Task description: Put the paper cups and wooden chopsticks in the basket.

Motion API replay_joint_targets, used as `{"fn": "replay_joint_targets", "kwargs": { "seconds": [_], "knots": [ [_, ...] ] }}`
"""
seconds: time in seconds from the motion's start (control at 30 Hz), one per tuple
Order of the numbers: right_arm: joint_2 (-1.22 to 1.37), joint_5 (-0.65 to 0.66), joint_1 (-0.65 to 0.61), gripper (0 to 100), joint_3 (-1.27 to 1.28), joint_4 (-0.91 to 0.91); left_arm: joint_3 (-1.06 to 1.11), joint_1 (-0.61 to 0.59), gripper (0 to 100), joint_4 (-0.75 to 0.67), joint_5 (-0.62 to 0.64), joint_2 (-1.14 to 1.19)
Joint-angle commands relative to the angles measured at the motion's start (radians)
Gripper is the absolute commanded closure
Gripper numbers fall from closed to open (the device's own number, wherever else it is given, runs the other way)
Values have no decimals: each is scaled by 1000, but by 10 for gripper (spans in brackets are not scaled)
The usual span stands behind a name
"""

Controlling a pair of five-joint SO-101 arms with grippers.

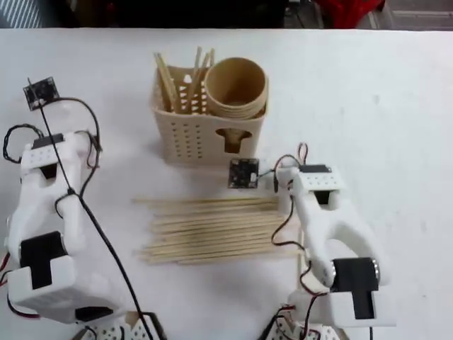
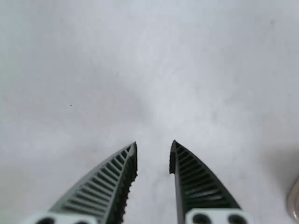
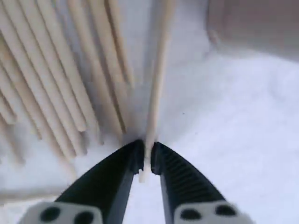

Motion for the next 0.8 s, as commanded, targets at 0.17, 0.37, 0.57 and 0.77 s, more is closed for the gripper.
{"fn": "replay_joint_targets", "kwargs": {
  "seconds": [0.17,0.37,0.57,0.77],
  "knots": [
    [-298,6,-186,981,-11,314,-8,4,867,-15,-11,-4],
    [-374,-100,-315,977,20,361,-8,2,867,-15,-11,-4],
    [-352,-201,-340,977,57,329,-8,2,867,-15,-11,-4],
    [-323,-359,-358,934,49,317,-8,2,867,-17,-11,-4]
  ]
}}
